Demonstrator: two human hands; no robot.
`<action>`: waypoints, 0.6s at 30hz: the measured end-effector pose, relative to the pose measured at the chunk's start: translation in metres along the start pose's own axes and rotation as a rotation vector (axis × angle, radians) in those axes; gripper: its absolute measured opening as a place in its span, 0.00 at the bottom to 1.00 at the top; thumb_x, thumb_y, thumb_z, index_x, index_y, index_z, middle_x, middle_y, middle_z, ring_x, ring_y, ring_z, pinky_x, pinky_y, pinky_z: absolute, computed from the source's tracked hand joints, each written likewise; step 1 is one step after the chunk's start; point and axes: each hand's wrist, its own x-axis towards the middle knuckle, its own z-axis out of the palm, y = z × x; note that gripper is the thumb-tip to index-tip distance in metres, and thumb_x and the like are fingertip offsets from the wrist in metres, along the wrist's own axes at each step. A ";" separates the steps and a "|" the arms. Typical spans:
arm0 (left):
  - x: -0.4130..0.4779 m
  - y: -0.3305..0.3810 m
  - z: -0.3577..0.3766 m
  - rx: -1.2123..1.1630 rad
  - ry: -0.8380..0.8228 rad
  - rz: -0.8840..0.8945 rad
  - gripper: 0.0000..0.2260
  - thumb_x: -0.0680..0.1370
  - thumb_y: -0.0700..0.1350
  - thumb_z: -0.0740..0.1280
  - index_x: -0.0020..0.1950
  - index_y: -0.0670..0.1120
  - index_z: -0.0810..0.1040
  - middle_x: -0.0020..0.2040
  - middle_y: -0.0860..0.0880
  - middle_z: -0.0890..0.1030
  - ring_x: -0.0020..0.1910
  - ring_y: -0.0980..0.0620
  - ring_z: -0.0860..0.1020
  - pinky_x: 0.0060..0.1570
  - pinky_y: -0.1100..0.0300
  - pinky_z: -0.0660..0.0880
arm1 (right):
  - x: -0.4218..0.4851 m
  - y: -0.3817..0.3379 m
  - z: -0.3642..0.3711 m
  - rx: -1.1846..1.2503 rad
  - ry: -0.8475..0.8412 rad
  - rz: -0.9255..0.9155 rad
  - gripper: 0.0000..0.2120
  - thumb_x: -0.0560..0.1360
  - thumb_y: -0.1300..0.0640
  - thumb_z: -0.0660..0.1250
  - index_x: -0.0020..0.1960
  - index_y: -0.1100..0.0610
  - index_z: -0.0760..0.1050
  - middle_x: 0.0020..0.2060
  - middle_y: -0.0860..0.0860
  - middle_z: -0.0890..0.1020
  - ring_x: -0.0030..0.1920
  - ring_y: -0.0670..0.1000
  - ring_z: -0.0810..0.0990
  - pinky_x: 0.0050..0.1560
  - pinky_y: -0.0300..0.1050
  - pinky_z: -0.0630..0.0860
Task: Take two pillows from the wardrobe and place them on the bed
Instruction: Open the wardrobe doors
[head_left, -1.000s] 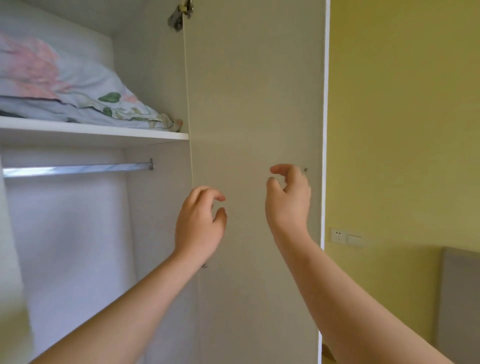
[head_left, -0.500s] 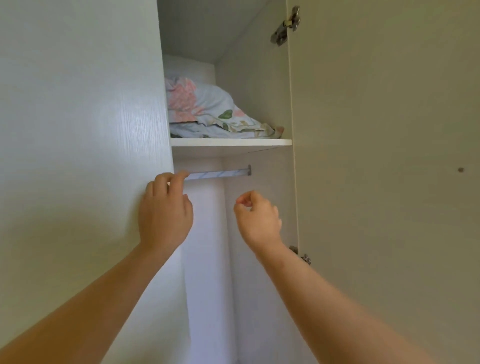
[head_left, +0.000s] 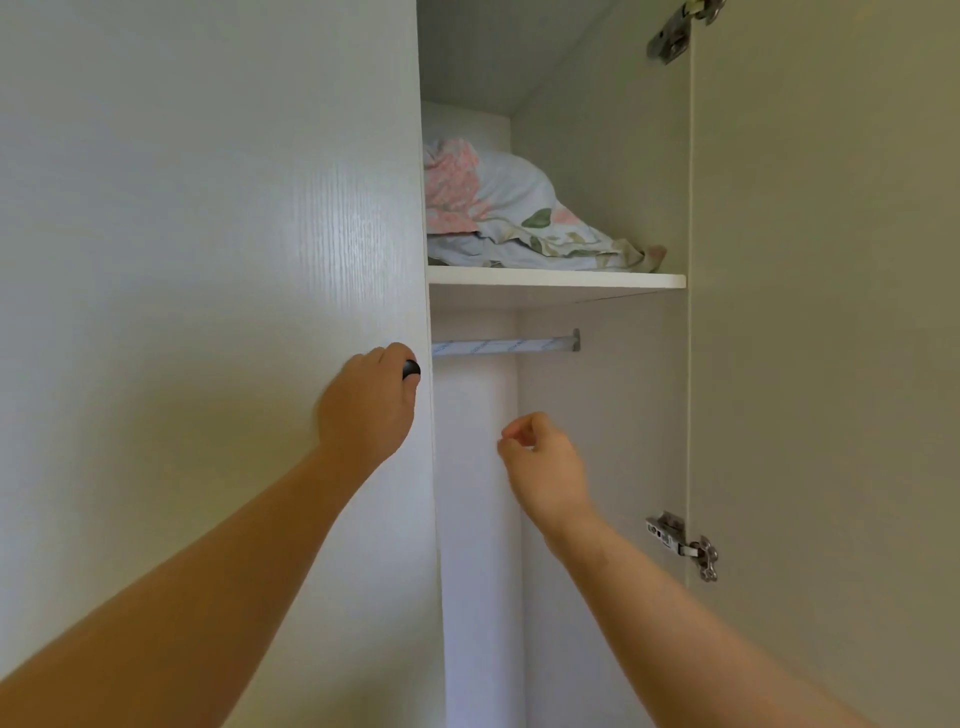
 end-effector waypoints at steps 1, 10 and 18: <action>-0.001 0.002 0.001 -0.023 0.008 -0.020 0.10 0.80 0.44 0.57 0.56 0.43 0.75 0.51 0.44 0.80 0.49 0.46 0.74 0.40 0.58 0.65 | 0.004 0.002 0.000 0.042 -0.014 -0.014 0.09 0.75 0.59 0.60 0.39 0.47 0.68 0.56 0.54 0.77 0.52 0.53 0.75 0.53 0.48 0.74; -0.023 0.029 -0.014 -0.096 0.078 -0.163 0.08 0.79 0.39 0.59 0.54 0.41 0.75 0.51 0.45 0.78 0.50 0.46 0.74 0.47 0.59 0.67 | 0.026 0.017 -0.005 0.367 -0.306 -0.088 0.06 0.77 0.59 0.59 0.49 0.53 0.74 0.46 0.46 0.76 0.44 0.44 0.74 0.39 0.32 0.69; -0.073 0.067 -0.073 -0.298 0.147 -0.192 0.09 0.79 0.37 0.58 0.48 0.50 0.71 0.43 0.56 0.73 0.41 0.66 0.71 0.43 0.76 0.67 | 0.011 -0.006 -0.016 0.523 -0.590 -0.172 0.11 0.79 0.56 0.58 0.60 0.50 0.73 0.57 0.51 0.78 0.57 0.53 0.77 0.54 0.43 0.75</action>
